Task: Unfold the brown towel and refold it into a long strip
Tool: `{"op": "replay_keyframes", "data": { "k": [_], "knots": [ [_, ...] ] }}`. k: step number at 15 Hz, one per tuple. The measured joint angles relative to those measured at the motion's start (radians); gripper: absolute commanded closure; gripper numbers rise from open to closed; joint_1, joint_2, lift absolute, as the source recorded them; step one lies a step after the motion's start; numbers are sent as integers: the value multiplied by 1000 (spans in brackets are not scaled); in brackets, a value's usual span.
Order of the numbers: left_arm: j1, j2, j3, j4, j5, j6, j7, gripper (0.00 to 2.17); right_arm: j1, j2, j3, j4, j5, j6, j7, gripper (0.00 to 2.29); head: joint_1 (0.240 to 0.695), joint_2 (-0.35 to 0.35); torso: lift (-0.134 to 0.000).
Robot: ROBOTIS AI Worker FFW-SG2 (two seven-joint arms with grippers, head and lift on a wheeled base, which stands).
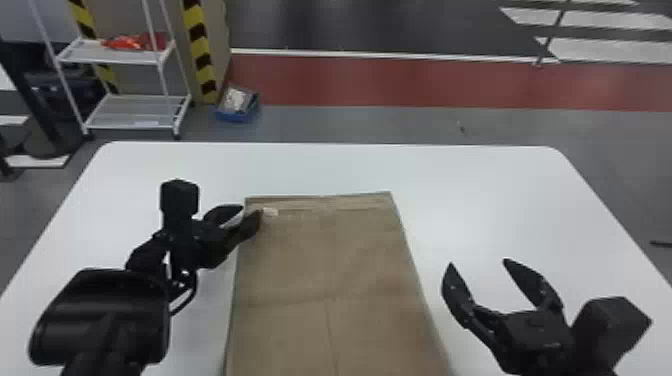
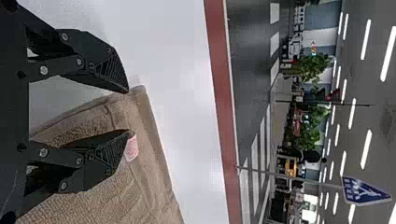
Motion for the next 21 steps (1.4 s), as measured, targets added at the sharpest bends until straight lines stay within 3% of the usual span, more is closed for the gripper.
{"op": "replay_keyframes", "data": {
  "k": [2,4,14,21],
  "knots": [
    [-2,1,0,6,-2,2,-1,704,0,0,0,0,0,0,0,87,695,-68,-123],
    [-2,3,0,7,-2,1,-7,1139,0,0,0,0,0,0,0,87,695,-68,-123],
    [59,1,12,-40,10,-36,-7,1156,-2,0,0,6,0,0,0,87,695,-66,-123],
    [232,2,13,-365,42,-1,-34,1156,-9,0,1,15,0,0,0,87,695,-76,-123]
  ]
}}
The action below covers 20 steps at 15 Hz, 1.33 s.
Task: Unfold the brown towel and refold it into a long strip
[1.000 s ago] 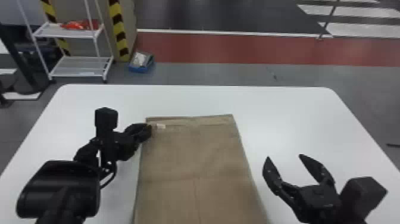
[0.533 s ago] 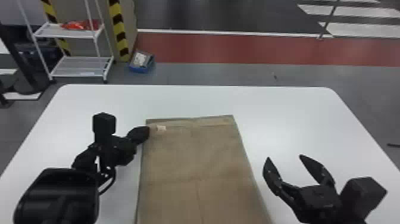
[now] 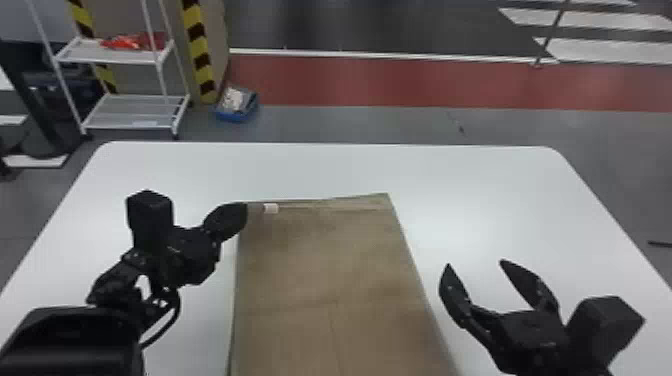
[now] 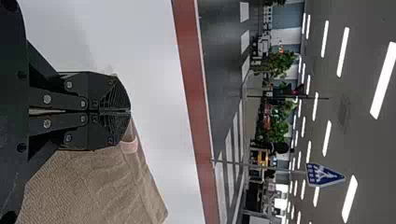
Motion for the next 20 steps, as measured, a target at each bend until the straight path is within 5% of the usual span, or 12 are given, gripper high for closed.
{"op": "replay_keyframes", "data": {
  "k": [7,12,13,14,15,20],
  "knots": [
    [192,2,-110,-438,-5,167,-78,1156,4,0,-15,-3,-8,-9,0,87,695,-176,-123],
    [225,4,-244,-578,-18,353,-140,1153,18,0,-117,-24,-76,-12,0,87,695,-345,-123],
    [227,5,-275,-587,-18,386,-149,1011,21,0,-143,-29,-94,-12,0,90,695,-350,-123],
    [227,5,-307,-590,-26,408,-151,363,23,0,-165,-34,-109,-11,0,90,695,-350,-123],
    [224,5,-334,-589,-39,419,-147,12,25,0,-179,-38,-119,-10,0,90,695,-350,-123],
    [219,8,-382,-581,-73,473,-133,19,31,0,-205,-56,-113,-1,19,80,695,-350,-123]
  ]
}}
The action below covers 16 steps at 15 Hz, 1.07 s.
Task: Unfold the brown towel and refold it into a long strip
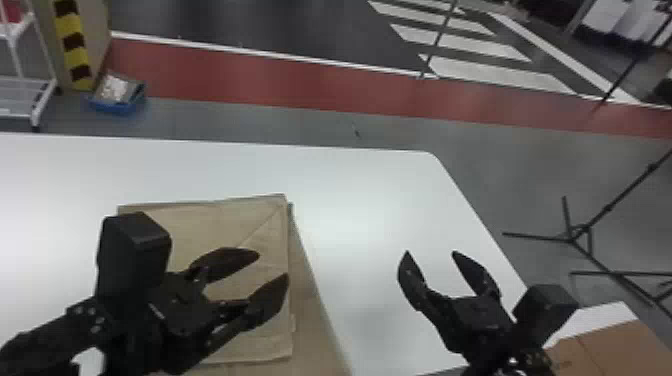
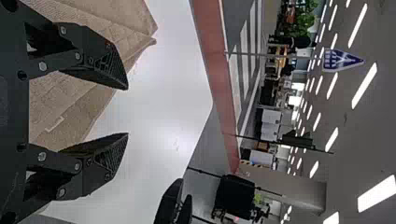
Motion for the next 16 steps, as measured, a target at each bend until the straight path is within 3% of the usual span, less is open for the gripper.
{"op": "replay_keyframes", "data": {
  "k": [2,6,8,10,11,13,16],
  "knots": [
    [1,5,11,0,1,2,14,19,-6,0,15,-26,76,9,76,80,695,-350,-123],
    [11,20,86,-1,31,-1,51,22,-52,0,74,-118,321,73,278,80,695,-329,-123],
    [17,23,150,-2,76,-9,73,22,-86,0,142,-165,464,174,393,66,695,-257,-123],
    [19,21,239,8,143,-21,123,22,-121,0,251,-188,654,273,529,66,695,-163,-123],
    [20,18,280,12,173,-25,147,22,-132,0,295,-194,729,304,576,66,695,-64,-123],
    [20,14,361,20,240,-28,186,22,-150,-7,367,-202,857,339,656,97,695,10,-123],
    [21,10,448,28,303,-26,198,26,-171,-46,440,-204,1025,342,809,113,695,82,-123]
  ]
}}
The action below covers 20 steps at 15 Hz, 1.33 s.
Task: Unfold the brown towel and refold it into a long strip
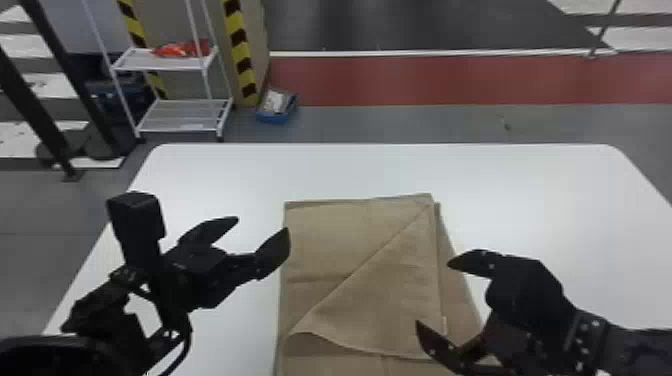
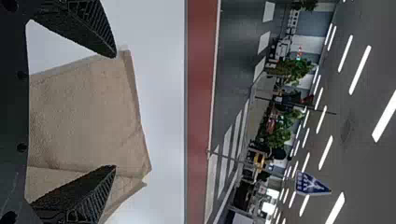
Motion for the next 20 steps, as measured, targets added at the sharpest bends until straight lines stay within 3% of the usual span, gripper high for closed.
{"op": "replay_keyframes", "data": {
  "k": [3,5,7,10,20],
  "knots": [
    [2,-1,35,4,17,4,0,26,-30,-46,29,-4,128,-16,140,130,695,111,-123],
    [2,-1,38,11,19,4,0,26,-45,-71,50,1,201,-17,171,151,695,107,-123],
    [2,-1,38,22,20,2,1,26,-72,-80,57,28,236,-17,204,191,695,99,-123],
    [1,-1,38,30,20,2,-1,26,-140,-92,78,110,274,-25,300,194,695,101,-123],
    [8,-1,56,42,27,1,-1,26,-155,-148,146,170,330,-79,303,221,695,126,-123]
  ]
}}
